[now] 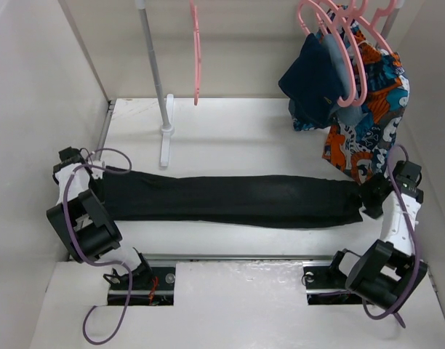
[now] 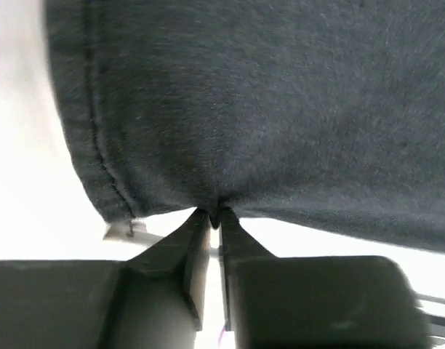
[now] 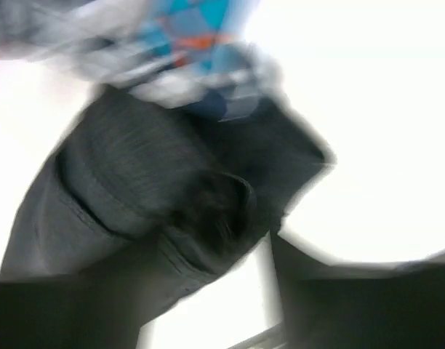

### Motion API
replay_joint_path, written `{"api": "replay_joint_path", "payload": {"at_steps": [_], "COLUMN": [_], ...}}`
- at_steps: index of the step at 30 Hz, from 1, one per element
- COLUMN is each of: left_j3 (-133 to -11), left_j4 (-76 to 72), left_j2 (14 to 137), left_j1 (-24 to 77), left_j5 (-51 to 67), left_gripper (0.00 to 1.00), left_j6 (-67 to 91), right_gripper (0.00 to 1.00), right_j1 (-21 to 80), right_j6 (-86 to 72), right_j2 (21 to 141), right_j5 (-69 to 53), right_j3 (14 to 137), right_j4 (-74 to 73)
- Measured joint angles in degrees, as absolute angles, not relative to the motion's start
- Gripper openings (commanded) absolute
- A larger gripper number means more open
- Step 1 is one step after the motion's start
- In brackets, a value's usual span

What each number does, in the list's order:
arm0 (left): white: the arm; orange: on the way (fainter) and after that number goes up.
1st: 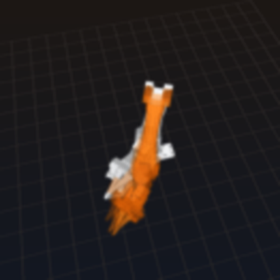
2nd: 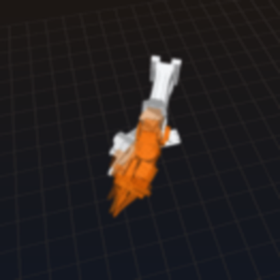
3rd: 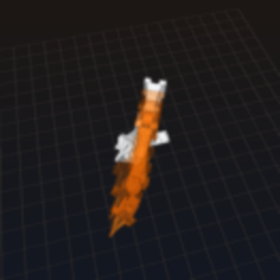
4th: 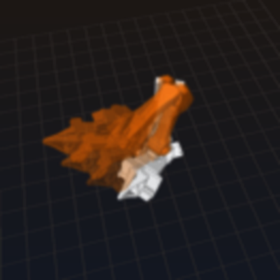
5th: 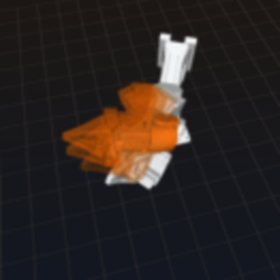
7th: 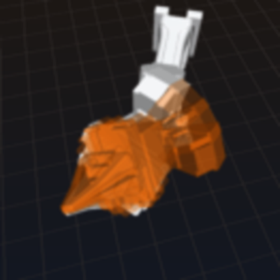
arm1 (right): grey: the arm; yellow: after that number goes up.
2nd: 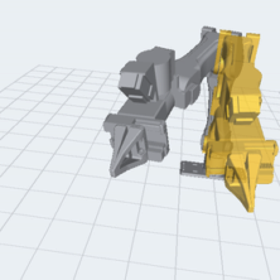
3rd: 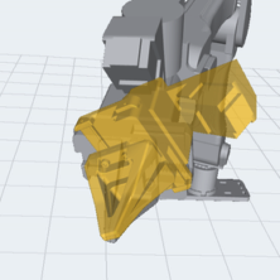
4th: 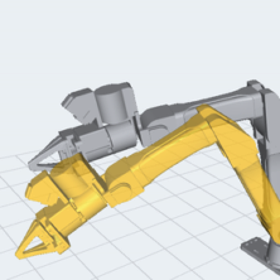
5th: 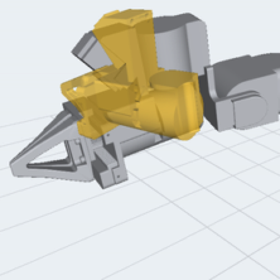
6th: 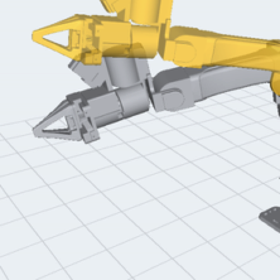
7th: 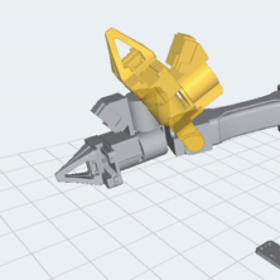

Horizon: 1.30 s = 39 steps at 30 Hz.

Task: Place the trousers on the hanger
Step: Fold the trousers at the center of the board.

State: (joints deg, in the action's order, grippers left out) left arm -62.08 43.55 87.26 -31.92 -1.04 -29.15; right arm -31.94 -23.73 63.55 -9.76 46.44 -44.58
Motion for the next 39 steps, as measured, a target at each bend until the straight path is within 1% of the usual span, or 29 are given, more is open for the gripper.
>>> {"api": "replay_joint_path", "payload": {"at_steps": [1, 2, 3, 4, 6, 7, 11, 13, 16, 20, 27, 31, 32, 34, 35, 37, 38, 39], "left_j3": [-60.4, -59.2, -58.0, -57.3, -56.8, -56.8, -58.1, -61.1, -64.4, -64.4, -60.8, -60.8, -60.8, -60.8, -60.8, -60.8, -60.8, -60.8], "left_j4": [42.8, 42.3, 41.4, 40.6, 39.2, 38.6, 38.3, 38.8, 38.8, 37.8, 37.1, 36.9, 36.9, 36.9, 37.0, 37.1, 37.1, 37.1], "left_j2": [87.3, 87.5, 87.6, 87.9, 88.8, 89.2, 89.4, 89.4, 89.0, 88.1, 88.2, 88.2, 88.2, 88.2, 88.2, 88.2, 88.2, 88.1], "left_j1": [-32.0, -32.3, -32.6, -32.9, -33.5, -33.6, -33.7, -33.7, -33.5, -33.2, -33.2, -33.2, -33.2, -33.2, -33.2, -33.2, -33.2, -33.2], "left_j5": [-2.6, -4.1, -5.8, -7.3, -9.6, -10.3, -10.5, -9.5, -7.1, -6.5, -6.8, -7.1, -7.1, -7.1, -7.1, -7.1, -7.2, -7.2], "left_gripper": [0.25, 0.47, 0.74, 0.84, 0.98, 1.00, 1.00, 1.00, 1.00, 1.00, 1.00, 1.00, 1.00, 1.00, 1.00, 1.00, 1.00, 1.00], "left_j6": [-29.7, -30.5, -31.3, -31.6, -31.8, -31.9, -32.2, -32.2, -32.0, -31.8, -31.5, -31.5, -31.5, -31.4, -31.4, -31.4, -31.4, -31.4], "right_gripper": [0.93, 1.00, 1.00, 1.00, 1.00, 1.00, 1.00, 1.00, 1.00, 1.00, 0.90, 0.79, 0.69, 0.54, 0.34, 0.08, 0.00, 0.00], "right_j1": [-32.6, -33.7, -34.5, -35.1, -35.6, -35.6, -35.6, -35.6, -35.6, -35.5, -35.4, -33.8, -32.7, -29.4, -27.9, -25.9, -25.6, -25.5], "right_j6": [-24.1, -24.1, -24.4, -24.5, -24.4, -24.4, -24.0, -23.9, -24.3, -25.5, -24.2, -23.6, -23.7, -24.1, -24.4, -25.4, -25.8, -26.4], "right_j2": [62.7, 61.8, 61.1, 60.5, 60.0, 60.1, 60.4, 60.2, 59.5, 61.6, 66.2, 68.8, 69.5, 71.2, 72.2, 73.9, 74.5, 74.5], "right_j5": [-7.7, -5.7, -3.3, -1.6, 1.1, 1.9, 3.2, 2.9, -0.2, -4.9, -7.2, -8.4, -8.2, -7.6, -7.5, -7.6, -8.0, -8.4], "right_j3": [45.6, 45.1, 45.0, 45.0, 45.1, 45.2, 45.3, 44.6, 40.1, 32.2, 31.9, 32.5, 32.6, 33.0, 33.2, 33.1, 33.1, 32.9], "right_j4": [-44.7, -44.6, -44.6, -44.5, -44.5, -44.5, -44.6, -44.2, -41.6, -38.8, -33.1, -28.9, -27.7, -24.8, -23.2, -20.2, -19.1, -18.2]}}
